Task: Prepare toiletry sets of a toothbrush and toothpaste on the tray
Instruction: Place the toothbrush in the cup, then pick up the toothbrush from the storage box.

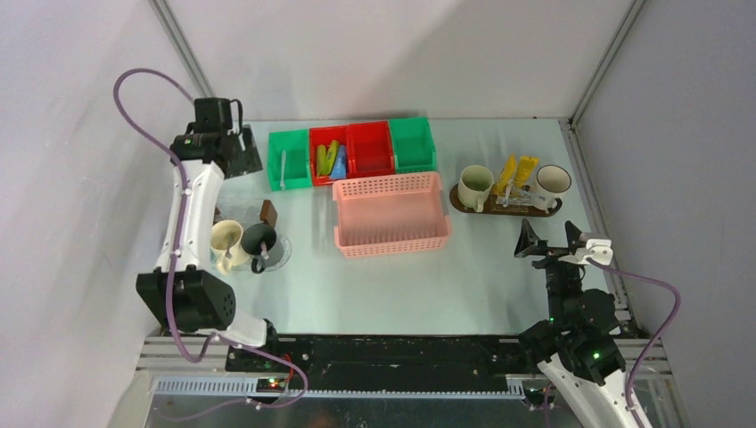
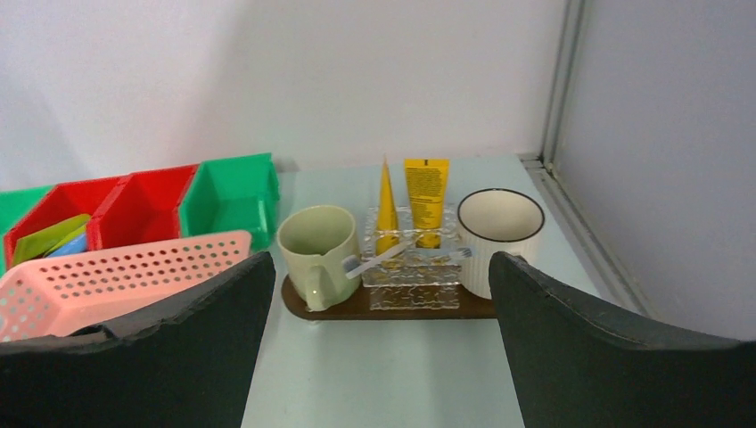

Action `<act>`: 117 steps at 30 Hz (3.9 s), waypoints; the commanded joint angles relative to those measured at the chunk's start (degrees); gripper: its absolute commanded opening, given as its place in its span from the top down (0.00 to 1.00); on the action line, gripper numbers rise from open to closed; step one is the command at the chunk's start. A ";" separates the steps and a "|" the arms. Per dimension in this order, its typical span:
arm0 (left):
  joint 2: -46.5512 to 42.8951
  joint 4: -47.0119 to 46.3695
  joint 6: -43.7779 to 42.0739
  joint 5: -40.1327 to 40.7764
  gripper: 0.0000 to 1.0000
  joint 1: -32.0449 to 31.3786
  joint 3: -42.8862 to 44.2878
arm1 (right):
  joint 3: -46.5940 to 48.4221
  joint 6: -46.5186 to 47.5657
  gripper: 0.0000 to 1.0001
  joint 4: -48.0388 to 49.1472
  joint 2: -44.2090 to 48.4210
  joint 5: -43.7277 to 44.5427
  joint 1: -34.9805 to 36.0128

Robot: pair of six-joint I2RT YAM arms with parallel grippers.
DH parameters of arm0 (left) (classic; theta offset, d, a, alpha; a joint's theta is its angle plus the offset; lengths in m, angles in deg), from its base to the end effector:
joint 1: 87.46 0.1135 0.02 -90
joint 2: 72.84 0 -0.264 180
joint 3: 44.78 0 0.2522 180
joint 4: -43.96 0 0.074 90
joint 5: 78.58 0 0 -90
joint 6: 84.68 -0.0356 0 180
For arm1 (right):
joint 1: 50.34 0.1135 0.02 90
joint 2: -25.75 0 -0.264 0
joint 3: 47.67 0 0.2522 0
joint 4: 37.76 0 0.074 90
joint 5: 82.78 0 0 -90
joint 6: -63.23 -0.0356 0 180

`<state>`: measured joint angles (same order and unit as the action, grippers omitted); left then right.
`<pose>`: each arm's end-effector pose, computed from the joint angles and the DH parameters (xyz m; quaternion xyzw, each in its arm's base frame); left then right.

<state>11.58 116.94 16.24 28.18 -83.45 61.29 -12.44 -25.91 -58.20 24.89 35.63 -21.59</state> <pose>0.2948 0.0310 0.3849 -0.1691 0.9193 0.1175 0.3352 0.0664 0.0171 0.2852 0.0342 0.6269 0.0373 0.7775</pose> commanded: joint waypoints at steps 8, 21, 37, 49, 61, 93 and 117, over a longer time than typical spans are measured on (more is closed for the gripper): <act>18.16 -10.75 -4.99 -3.43 0.14 -5.46 15.79 | 0.40 0.64 0.08 1.38 2.48 -0.41 -7.26; 34.96 -12.09 -2.81 -8.24 0.31 -5.83 26.95 | 0.59 2.09 0.08 0.31 -1.18 0.74 -12.45; 45.19 -7.08 0.00 -5.70 0.48 -5.86 31.20 | 0.59 2.26 0.08 -0.22 -2.26 0.69 -14.16; 49.45 -7.10 3.08 -4.51 0.46 -4.63 31.86 | 0.59 2.20 0.08 -0.57 -2.71 0.56 -14.16; 52.83 -8.94 4.46 -11.80 0.52 -1.97 32.41 | 0.59 2.21 0.08 -0.65 -3.53 0.01 -14.22; 50.31 -14.78 11.62 -15.74 0.97 0.13 32.04 | 0.59 1.67 0.08 -0.56 -5.11 -1.14 -14.29; 16.94 -2.04 6.50 -21.18 1.00 0.30 12.65 | 0.66 -0.55 0.08 0.24 -0.64 0.73 -7.61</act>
<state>36.21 111.74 24.79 6.71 -83.56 78.21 -12.44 -26.15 -59.92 22.35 34.53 -32.12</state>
